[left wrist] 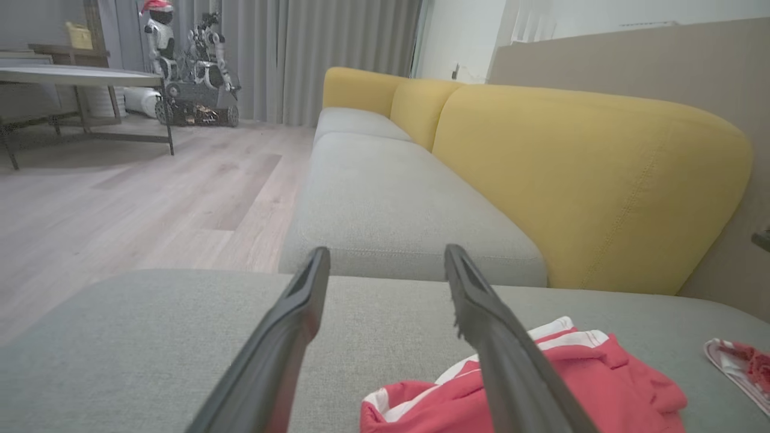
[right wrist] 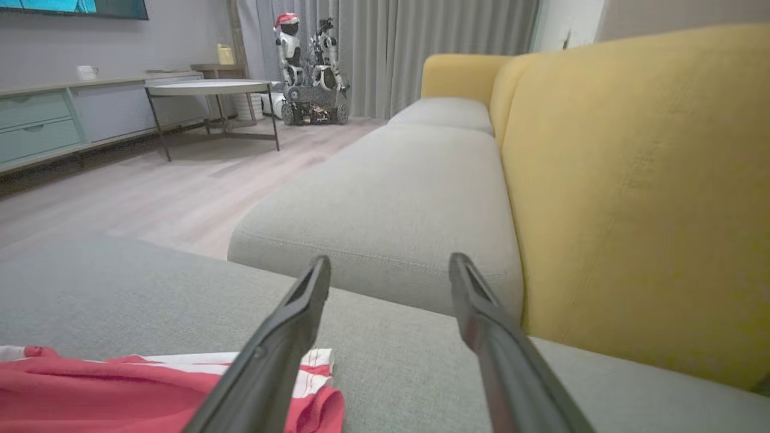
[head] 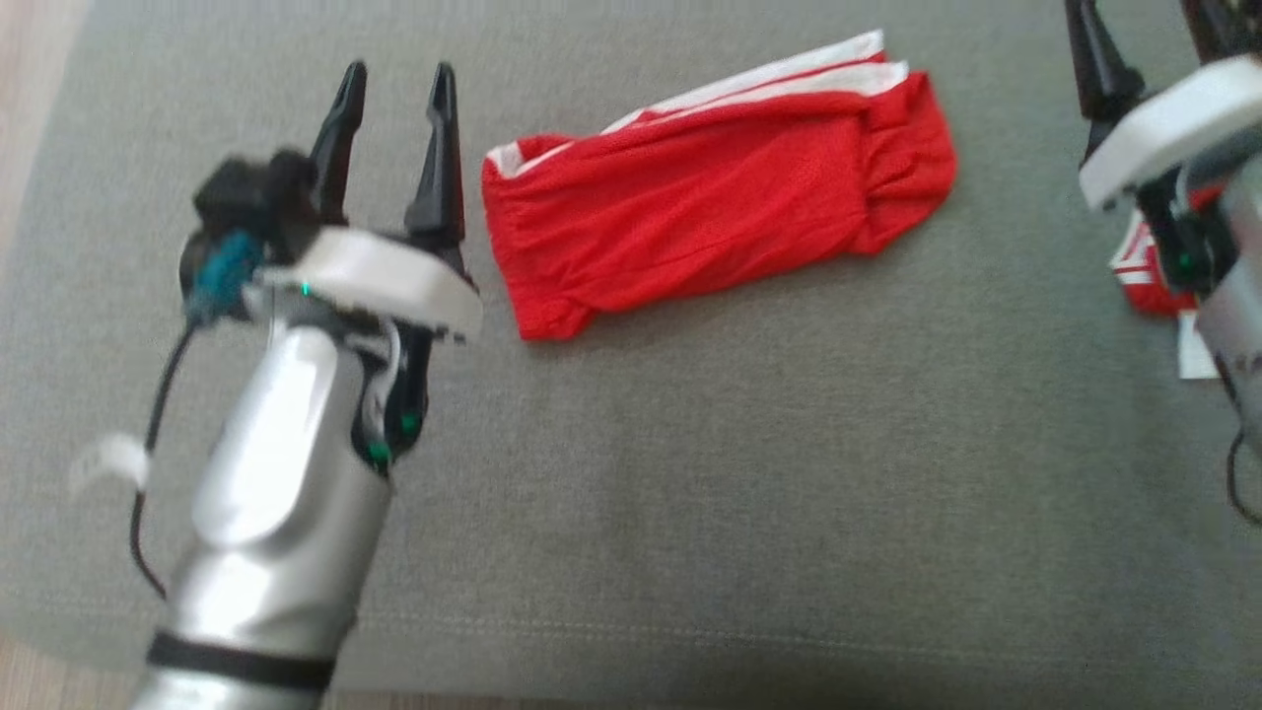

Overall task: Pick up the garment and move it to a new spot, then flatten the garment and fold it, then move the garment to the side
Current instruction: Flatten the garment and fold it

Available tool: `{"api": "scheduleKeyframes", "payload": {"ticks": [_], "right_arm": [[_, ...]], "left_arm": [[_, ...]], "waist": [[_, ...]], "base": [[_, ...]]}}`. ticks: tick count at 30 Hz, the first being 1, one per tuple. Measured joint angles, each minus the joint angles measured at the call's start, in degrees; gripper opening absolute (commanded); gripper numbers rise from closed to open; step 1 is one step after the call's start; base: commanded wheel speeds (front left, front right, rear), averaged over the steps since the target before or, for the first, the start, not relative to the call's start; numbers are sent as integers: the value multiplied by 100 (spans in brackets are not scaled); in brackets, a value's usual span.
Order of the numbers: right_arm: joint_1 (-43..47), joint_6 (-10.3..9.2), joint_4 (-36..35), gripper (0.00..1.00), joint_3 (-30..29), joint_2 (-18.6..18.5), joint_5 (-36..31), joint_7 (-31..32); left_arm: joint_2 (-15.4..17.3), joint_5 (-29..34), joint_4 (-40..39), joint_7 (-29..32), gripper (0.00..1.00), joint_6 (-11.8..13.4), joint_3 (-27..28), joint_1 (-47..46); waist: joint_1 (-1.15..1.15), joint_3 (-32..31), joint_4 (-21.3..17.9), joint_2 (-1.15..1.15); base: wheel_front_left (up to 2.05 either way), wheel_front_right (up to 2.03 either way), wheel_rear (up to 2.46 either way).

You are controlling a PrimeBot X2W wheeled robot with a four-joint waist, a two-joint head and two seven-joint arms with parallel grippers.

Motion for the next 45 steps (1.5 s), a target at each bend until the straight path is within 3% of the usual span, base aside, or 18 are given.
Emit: {"api": "scheduleKeyframes", "payload": {"ticks": [5, 9, 16, 22, 36, 45], "right_arm": [[1271, 0, -923, 100, -1448, 96, -1067, -1], [2508, 0, -1658, 100, -2427, 505, -1724, 0], [3790, 0, -2549, 100, -3398, 1216, -2439, 0], [4558, 0, -2894, 100, -3755, 1773, -2729, 34], [4832, 0, -3219, 100, -3955, 1978, -2839, 287], [4737, 0, -2902, 100, -4144, 2149, -1594, 937]], "left_arm": [[-156, 225, -623, -36, 100, 85, 231, 869], [-226, 372, -931, -35, 100, 20, 403, 1485], [-281, 516, -1200, -35, 100, -215, 626, 2247], [-286, 580, -1372, -35, 100, -280, 722, 2943], [-283, 505, -1577, -35, 100, -192, 598, 3116], [-283, 504, -1608, -35, 100, -196, 516, 3002]], "waist": [[0, -349, -122, 0], [0, -588, -164, 0], [0, -884, -166, 0], [0, -1056, -200, 0], [0, -997, -166, 0], [0, -759, -21, 0]], "base": [[0, 0, 0], [0, 0, 0], [0, 0, 0], [0, 0, 0], [0, 0, 0], [0, 0, 0]]}}
